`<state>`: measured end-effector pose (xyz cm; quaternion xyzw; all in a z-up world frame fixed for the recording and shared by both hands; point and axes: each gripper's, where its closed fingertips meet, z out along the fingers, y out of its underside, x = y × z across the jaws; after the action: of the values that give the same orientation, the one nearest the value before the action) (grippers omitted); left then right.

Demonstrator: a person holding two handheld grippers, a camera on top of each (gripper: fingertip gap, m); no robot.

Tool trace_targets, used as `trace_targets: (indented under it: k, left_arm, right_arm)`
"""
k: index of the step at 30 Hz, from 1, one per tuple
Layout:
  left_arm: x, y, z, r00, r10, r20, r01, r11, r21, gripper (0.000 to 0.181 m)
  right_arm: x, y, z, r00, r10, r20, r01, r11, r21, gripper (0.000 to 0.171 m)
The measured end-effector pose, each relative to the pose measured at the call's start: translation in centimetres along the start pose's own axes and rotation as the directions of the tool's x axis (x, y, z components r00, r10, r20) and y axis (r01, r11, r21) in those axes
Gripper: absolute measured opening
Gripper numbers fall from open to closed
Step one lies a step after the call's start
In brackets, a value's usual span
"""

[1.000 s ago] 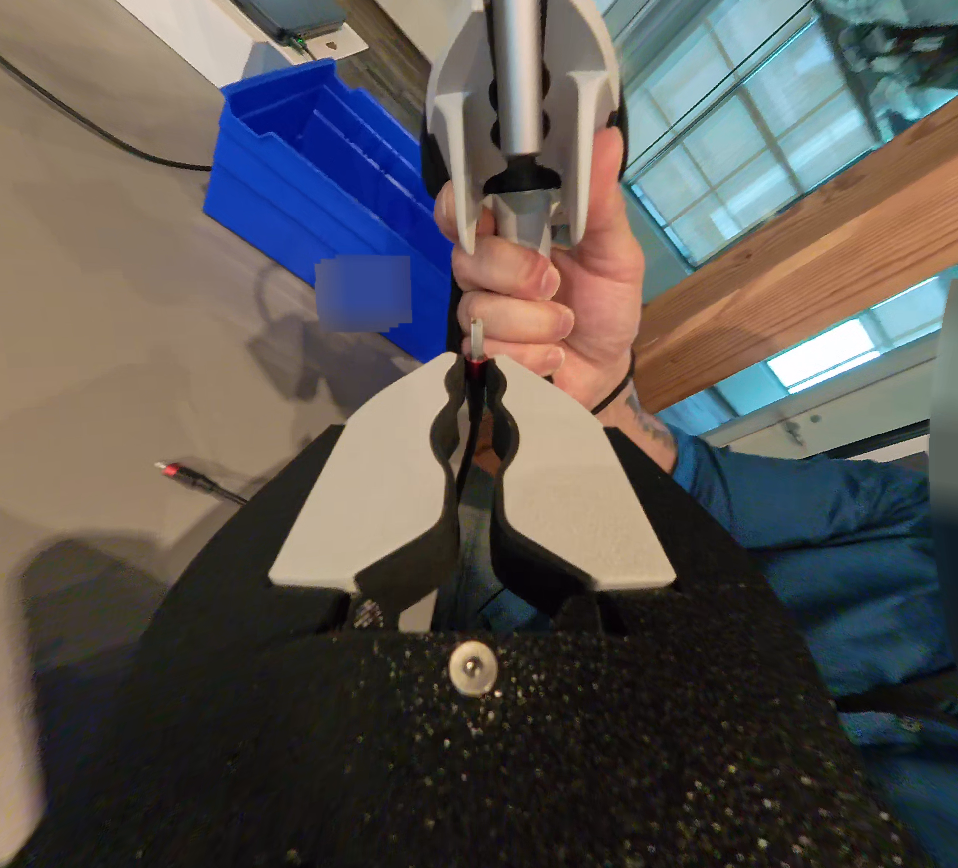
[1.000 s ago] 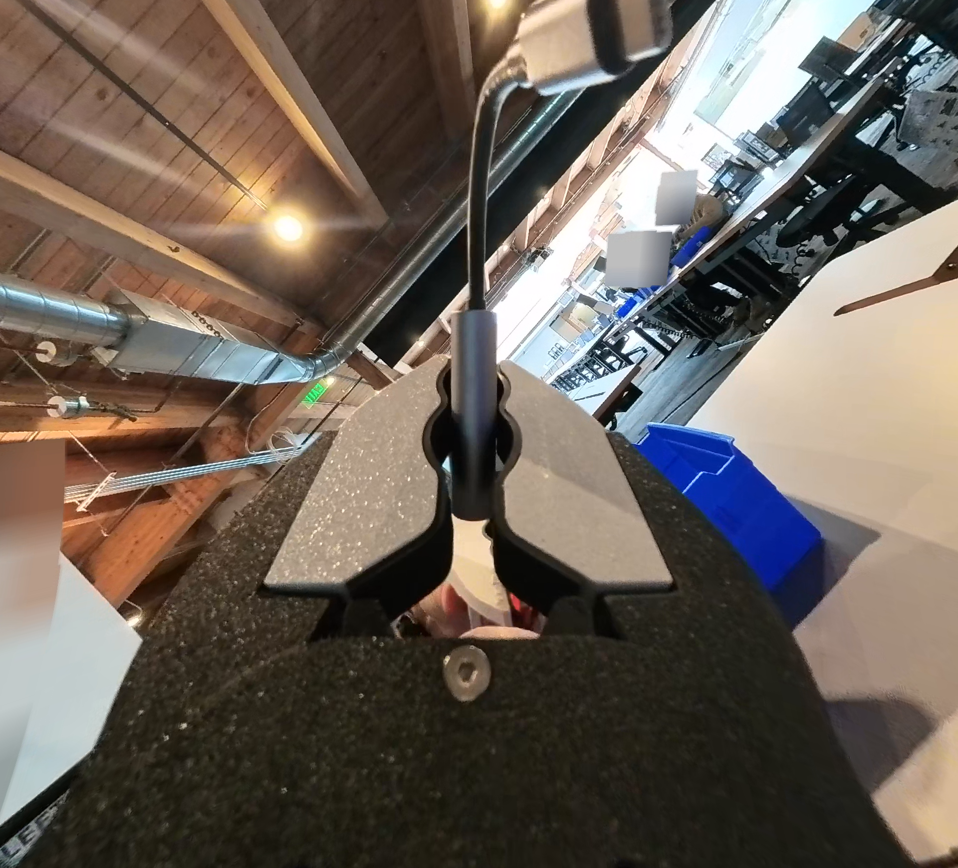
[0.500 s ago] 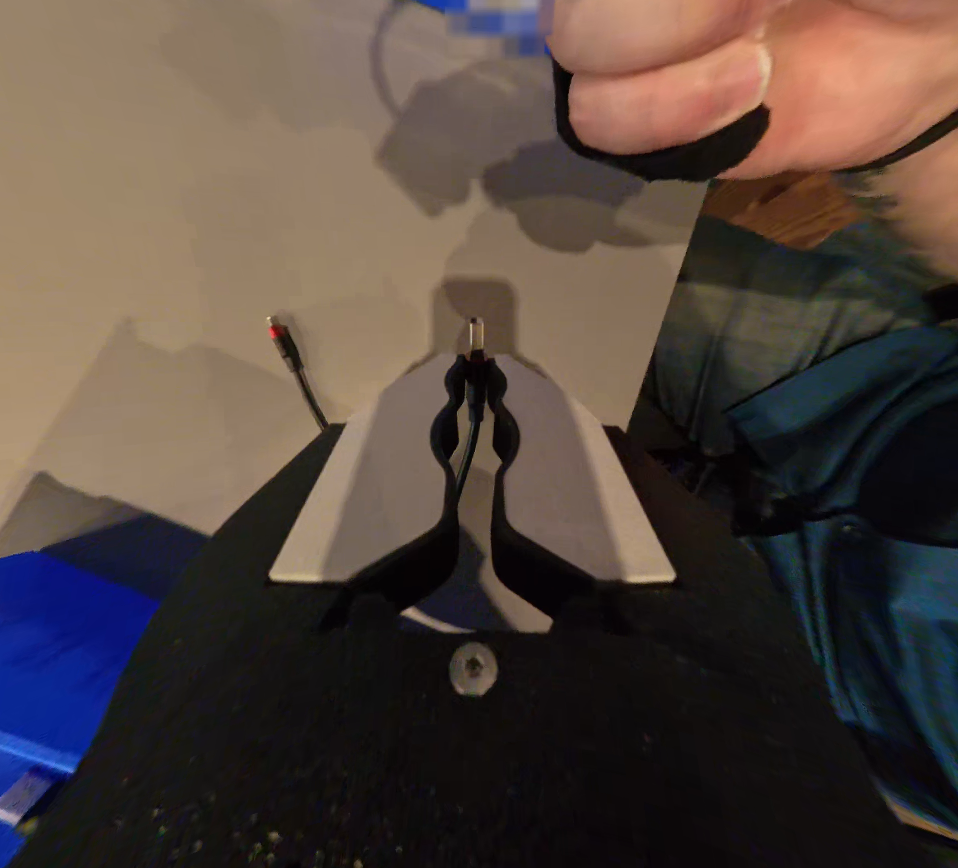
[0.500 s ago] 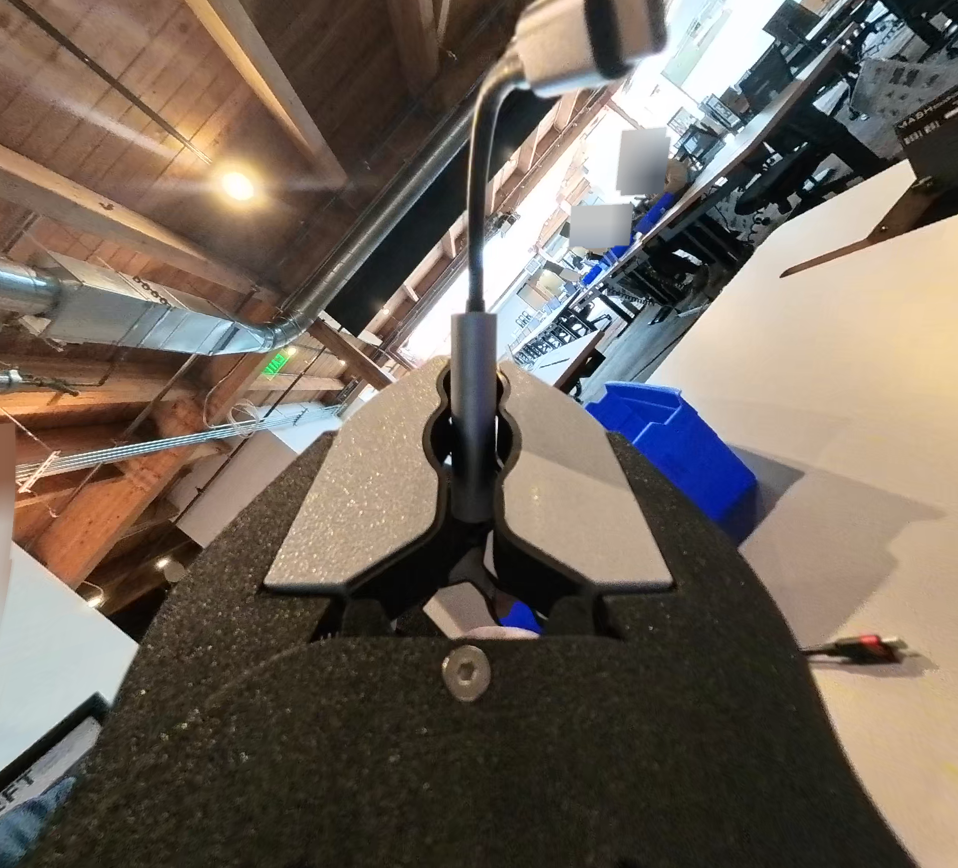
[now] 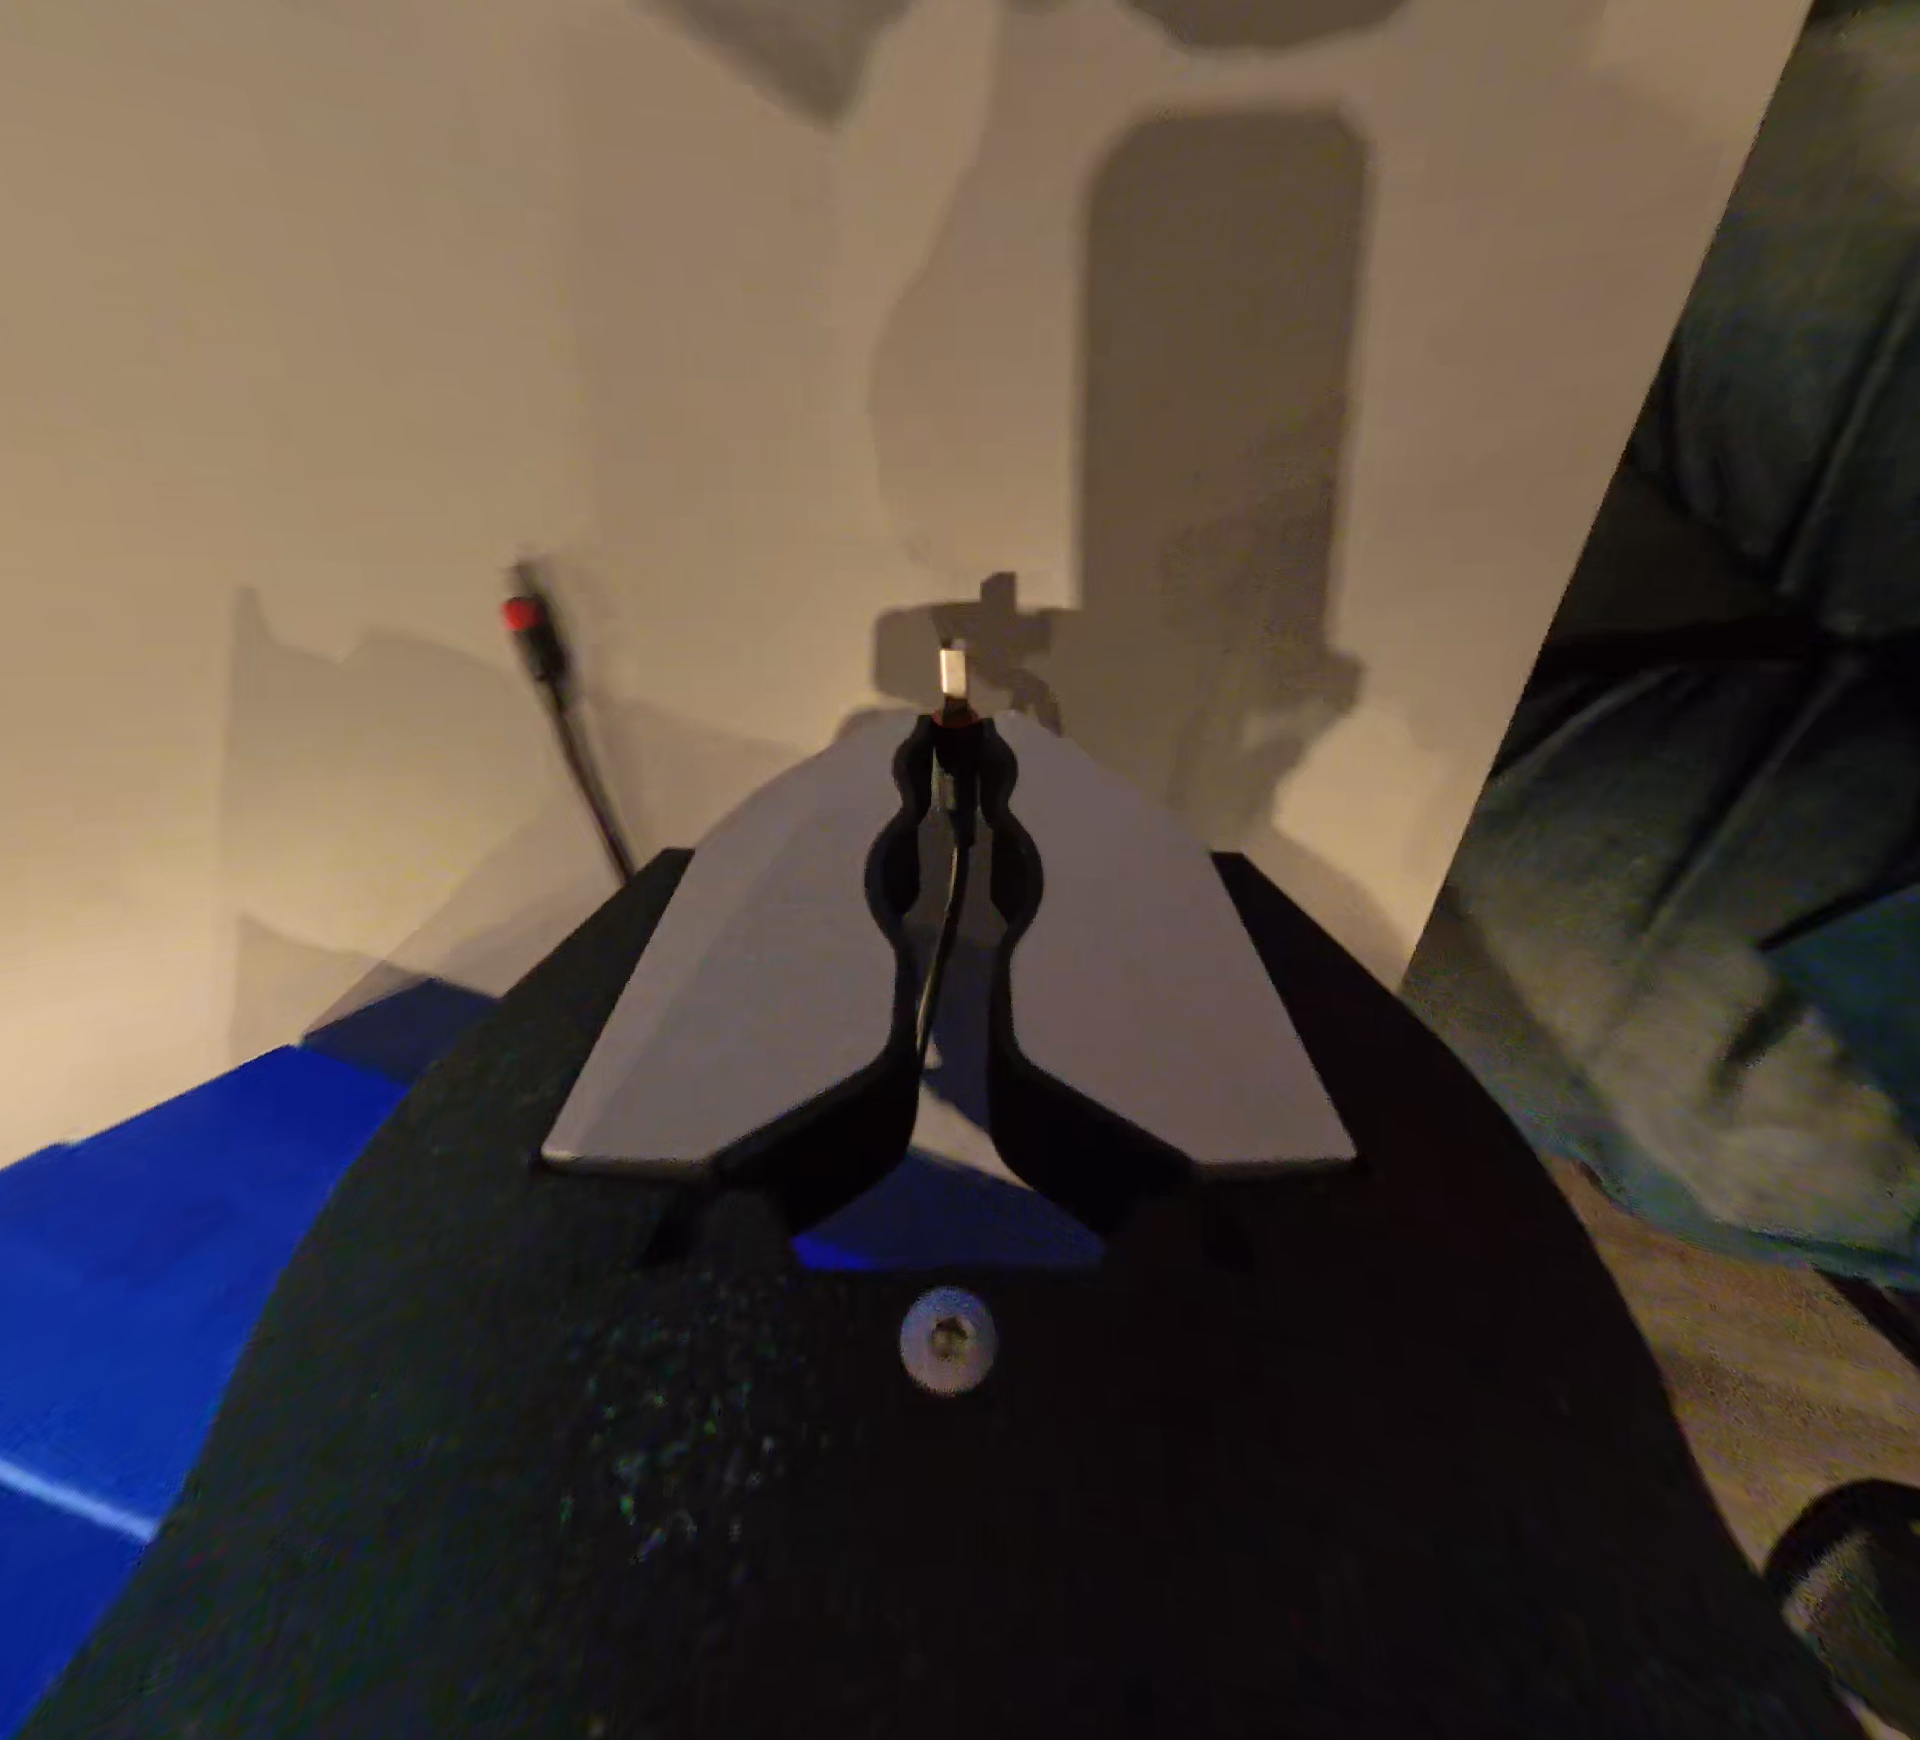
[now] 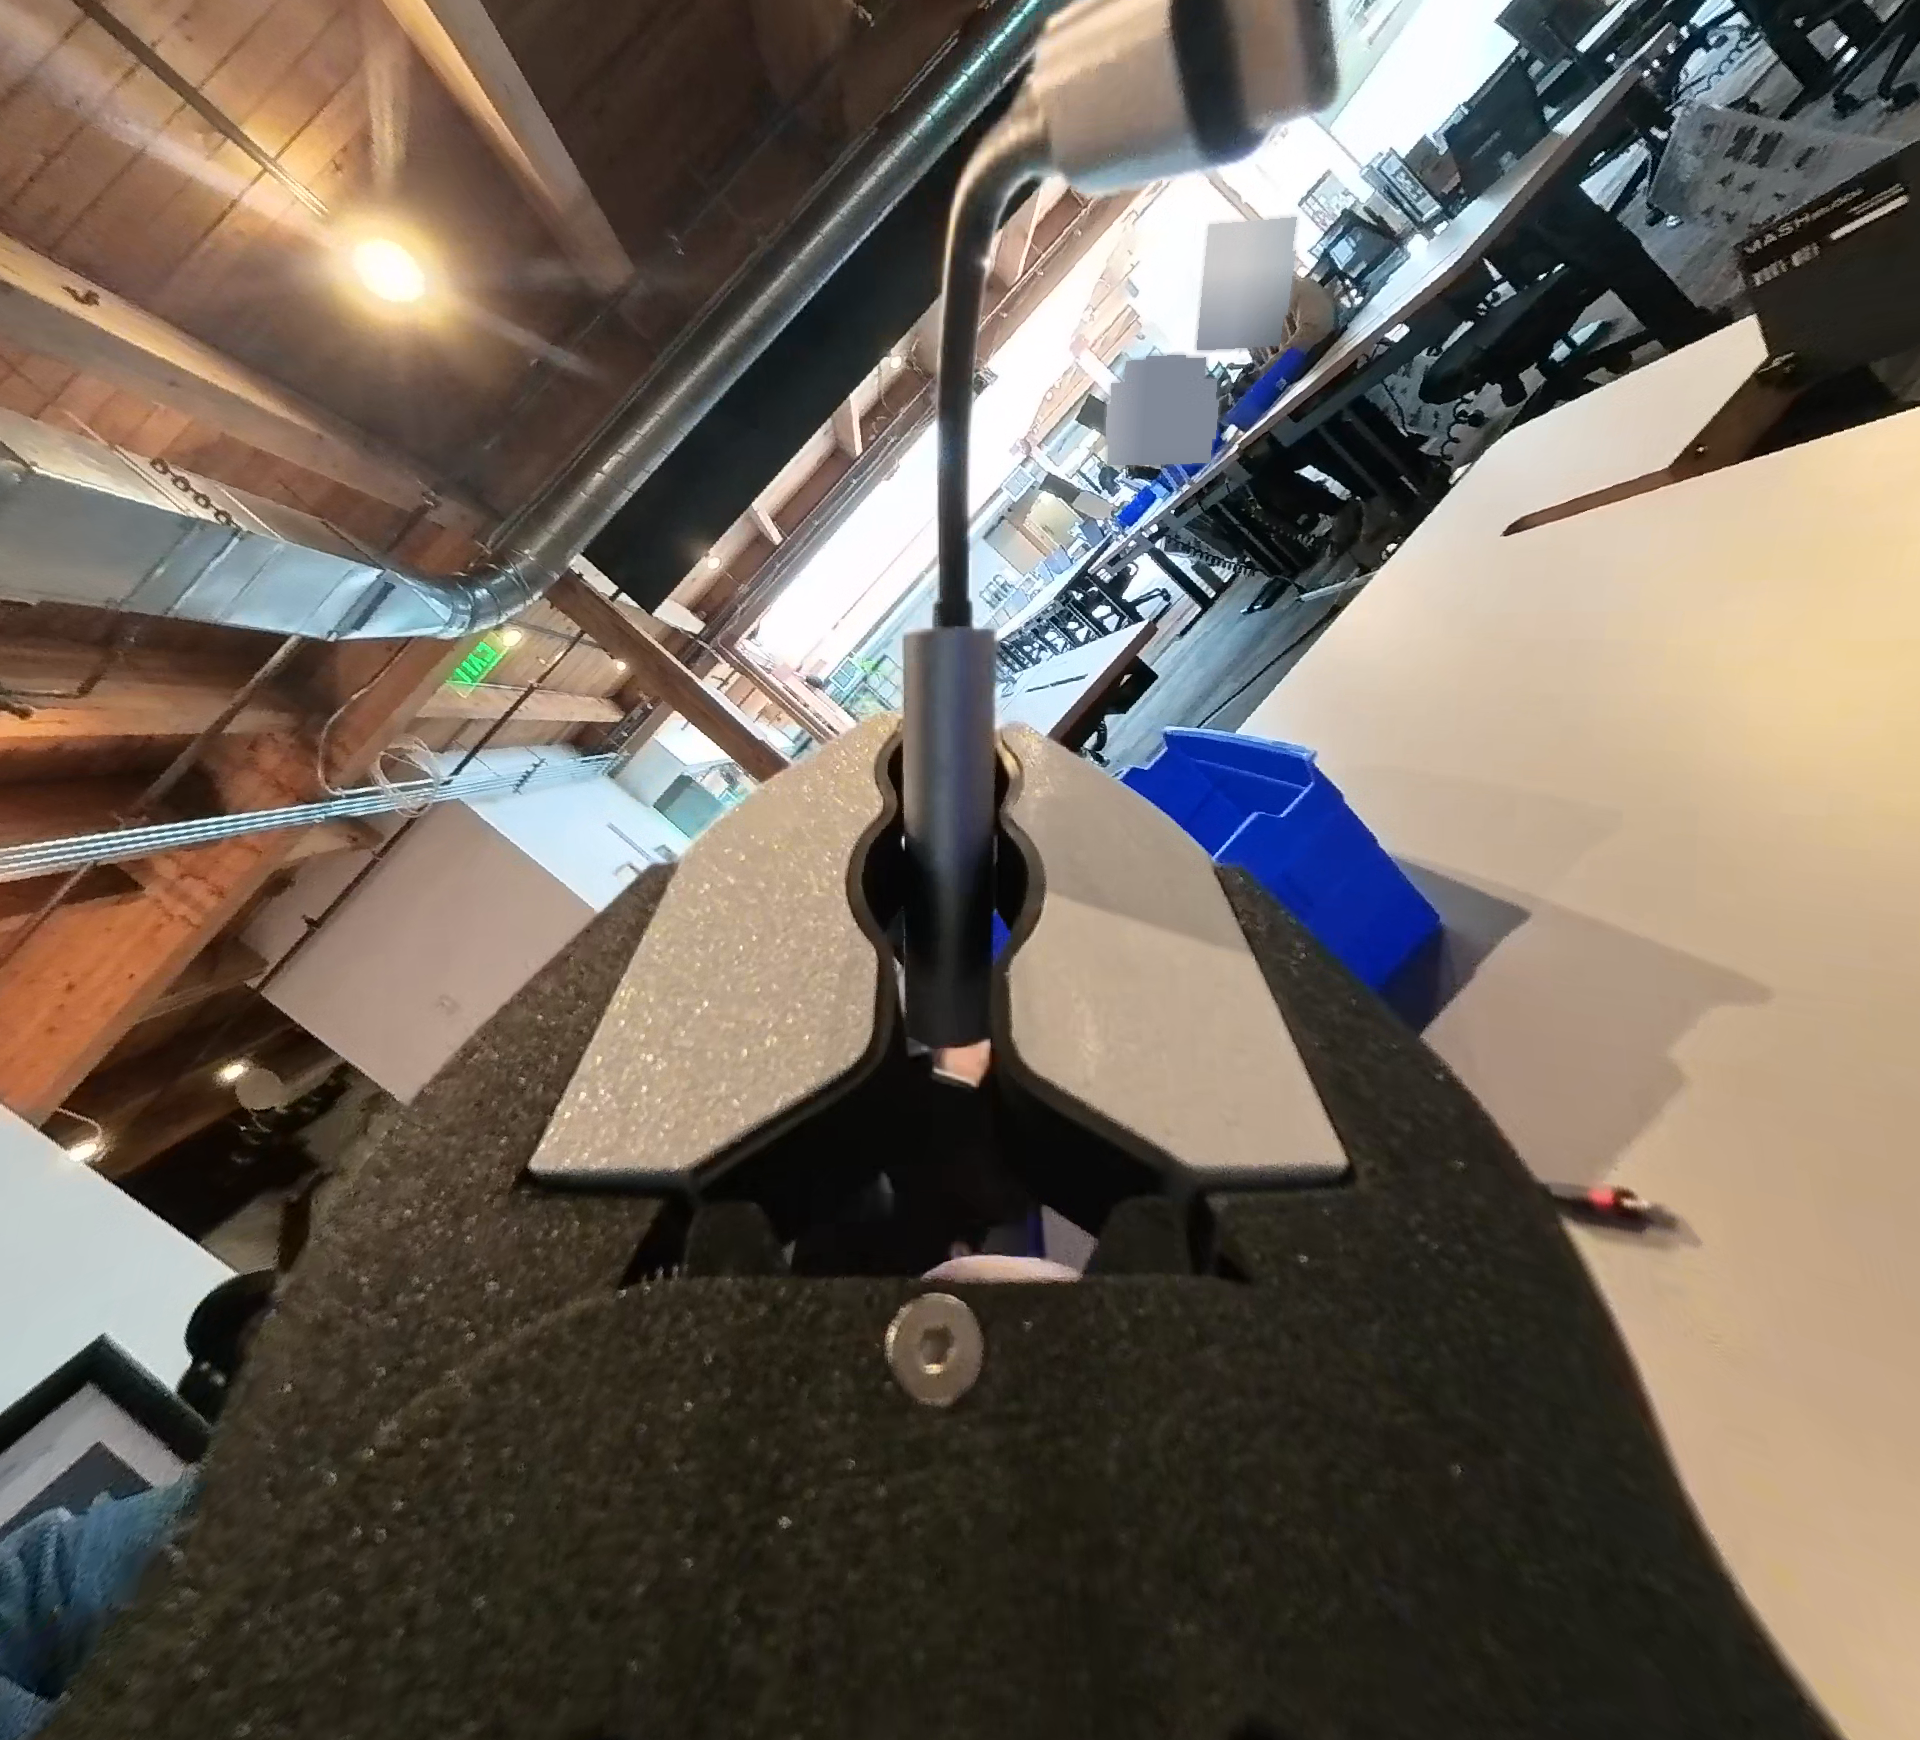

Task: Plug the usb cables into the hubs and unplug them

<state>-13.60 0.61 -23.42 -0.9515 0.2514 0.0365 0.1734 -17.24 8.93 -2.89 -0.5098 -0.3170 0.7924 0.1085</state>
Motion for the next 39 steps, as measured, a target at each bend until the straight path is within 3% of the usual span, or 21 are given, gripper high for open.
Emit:
trace_targets:
  k: [4,11,19,24,30,34,39]
  left_arm:
    - [0.7,1.0,1.6,0.999,0.033,-0.009,-0.034,0.997,-0.069,0.017]
    - [0.5,0.6,1.6,1.0,0.023,-0.013,-0.023,0.999,-0.027,0.034]
    - [0.4,-0.5,-0.5,1.0,-0.001,-0.023,0.002,0.997,0.076,0.033]
    - [0.1,-1.6,-4.1,0.995,-0.073,-0.061,0.085,0.973,0.215,0.033]
    - [-1.8,-1.3,-10.2,0.98,-0.198,-0.021,0.19,0.898,0.396,0.031]
    - [-2.4,-0.6,-13.7,0.963,-0.268,0.009,0.227,0.833,0.504,0.029]
    - [-2.0,0.1,-15.9,0.946,-0.325,0.006,0.257,0.757,0.601,0.027]
  right_arm:
    - [0.0,0.1,-0.1,1.0,-0.002,0.001,0.002,1.0,-0.009,0.012]
    - [0.0,0.1,-0.2,1.0,-0.008,0.0,0.008,1.0,-0.025,0.012]
    - [0.2,0.6,0.1,0.999,-0.041,-0.022,0.04,0.997,-0.061,0.012]
    - [1.8,2.2,0.2,0.966,-0.211,-0.15,0.176,0.96,-0.219,0.012]
    - [6.6,5.6,-1.2,0.765,-0.559,-0.32,0.291,0.743,-0.602,0.012]
    - [9.8,8.7,-3.0,0.676,-0.661,-0.325,0.194,0.586,-0.787,0.012]
    - [12.5,12.4,-5.1,0.662,-0.684,-0.306,0.035,0.436,-0.899,0.011]
